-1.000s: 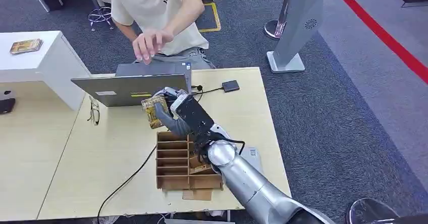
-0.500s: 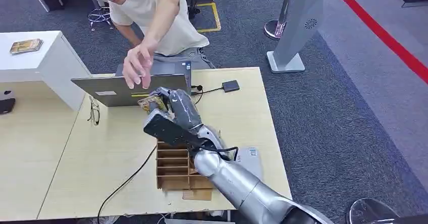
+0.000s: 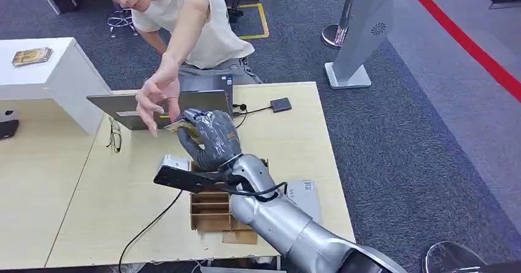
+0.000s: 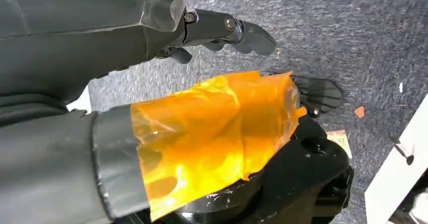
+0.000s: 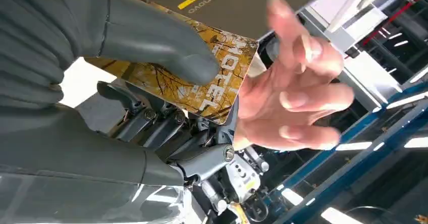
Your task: Pass the card to the sensor for recognition and then transmit it.
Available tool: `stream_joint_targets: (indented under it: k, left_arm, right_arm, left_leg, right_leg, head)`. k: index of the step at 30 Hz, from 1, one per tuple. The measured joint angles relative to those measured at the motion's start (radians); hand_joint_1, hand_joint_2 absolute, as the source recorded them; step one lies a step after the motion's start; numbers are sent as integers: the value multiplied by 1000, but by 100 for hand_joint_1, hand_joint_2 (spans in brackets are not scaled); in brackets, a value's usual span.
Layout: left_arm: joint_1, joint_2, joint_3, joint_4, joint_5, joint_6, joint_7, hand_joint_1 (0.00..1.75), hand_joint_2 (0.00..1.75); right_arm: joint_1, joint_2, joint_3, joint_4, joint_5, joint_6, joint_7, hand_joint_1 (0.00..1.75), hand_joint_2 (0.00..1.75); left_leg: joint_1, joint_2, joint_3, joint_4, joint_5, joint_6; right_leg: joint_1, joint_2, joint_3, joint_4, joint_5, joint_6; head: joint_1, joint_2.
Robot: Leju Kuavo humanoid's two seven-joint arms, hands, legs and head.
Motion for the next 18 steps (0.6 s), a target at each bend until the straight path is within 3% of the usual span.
stream_joint_targets:
  k: [14,15,16,17,18]
  left_arm:
    - [2,-2,50,0,-118,-34,-57,0,0]
    - [2,-2,51,0,-125,-36,-61,0,0]
    - [2,-2,52,0,-133,-39,-64,0,0]
    - [2,-2,54,0,-140,-43,-69,0,0]
    - [2,-2,57,0,-147,-45,-72,0,0]
  right_arm:
    - [-35,5,5,61,70,-10,32,175,175]
    - [-38,5,5,63,77,-10,39,152,175]
    - [-40,5,5,65,84,-10,45,19,175]
    - [-43,5,5,68,87,-8,47,0,175]
    - [-44,5,5,71,88,-3,50,0,175]
  left_leg:
    - [0,0,0,0,0,0]
    - [0,0,0,0,0,0]
    - [0,0,0,0,0,0]
    - [0,0,0,0,0,0]
    - [0,0,0,0,0,0]
  right_leg:
    - [0,0,0,0,0,0]
    - [0,0,0,0,0,0]
    - [0,0,0,0,0,0]
    - [0,0,0,0,0,0]
    - [0,0,0,0,0,0]
  head:
    - [0,0]
    - [0,0]
    - [0,0]
    - [0,0]
    - [0,0]
